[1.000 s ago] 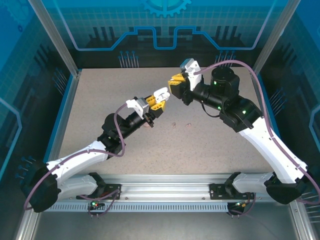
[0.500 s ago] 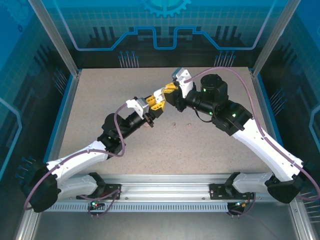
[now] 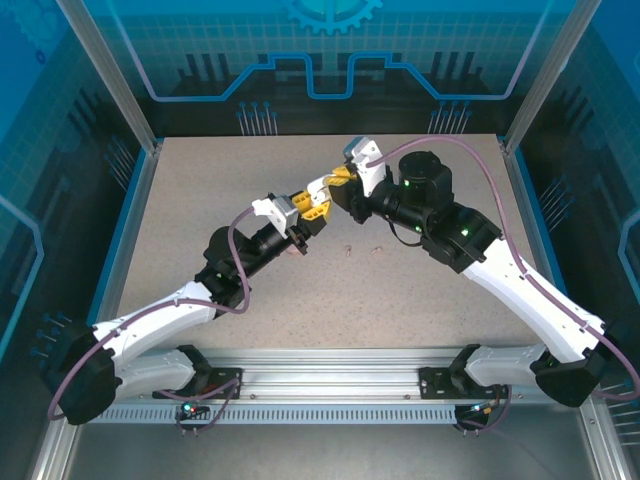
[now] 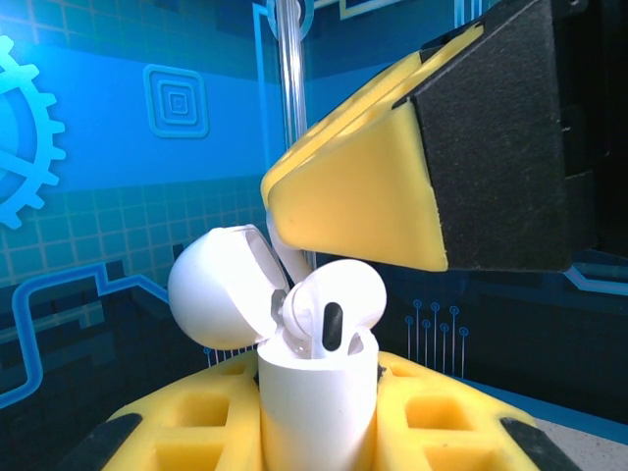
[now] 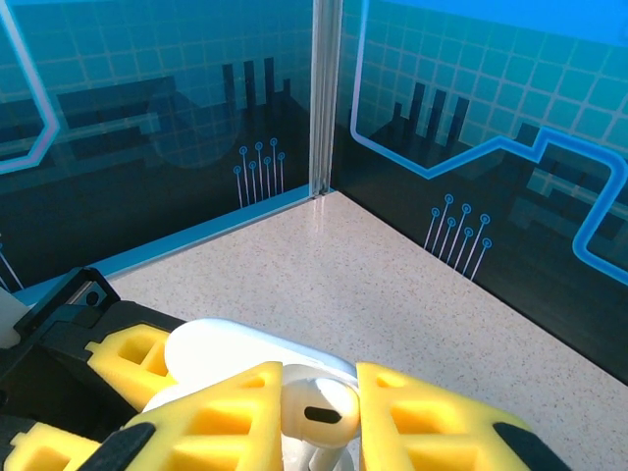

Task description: Insert the wireless bluetooth earbuds into the charging case

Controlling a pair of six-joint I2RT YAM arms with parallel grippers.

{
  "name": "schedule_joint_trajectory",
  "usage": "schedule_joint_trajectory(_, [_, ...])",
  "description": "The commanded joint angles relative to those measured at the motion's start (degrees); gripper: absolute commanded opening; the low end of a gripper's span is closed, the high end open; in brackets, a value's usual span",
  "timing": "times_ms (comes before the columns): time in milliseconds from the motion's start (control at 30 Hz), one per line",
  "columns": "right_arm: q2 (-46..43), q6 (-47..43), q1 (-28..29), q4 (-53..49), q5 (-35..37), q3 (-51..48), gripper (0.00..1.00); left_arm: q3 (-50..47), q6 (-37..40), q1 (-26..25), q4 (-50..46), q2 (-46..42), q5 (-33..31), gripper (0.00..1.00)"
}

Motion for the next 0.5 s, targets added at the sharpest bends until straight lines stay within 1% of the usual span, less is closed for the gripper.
schedule_joint_trajectory(0, [-1.39, -0.52, 0.90, 2.29, 1.05, -0.83, 0.21, 2.30, -0.98, -0.33, 2.21, -0.45, 0.14, 0.00])
schedule_joint_trajectory(467, [-1.81, -0.26, 0.96, 2.32, 0.49, -2.32, 0.21, 2.39, -0.77, -0.33, 2.38, -0.43, 0.08, 0.00])
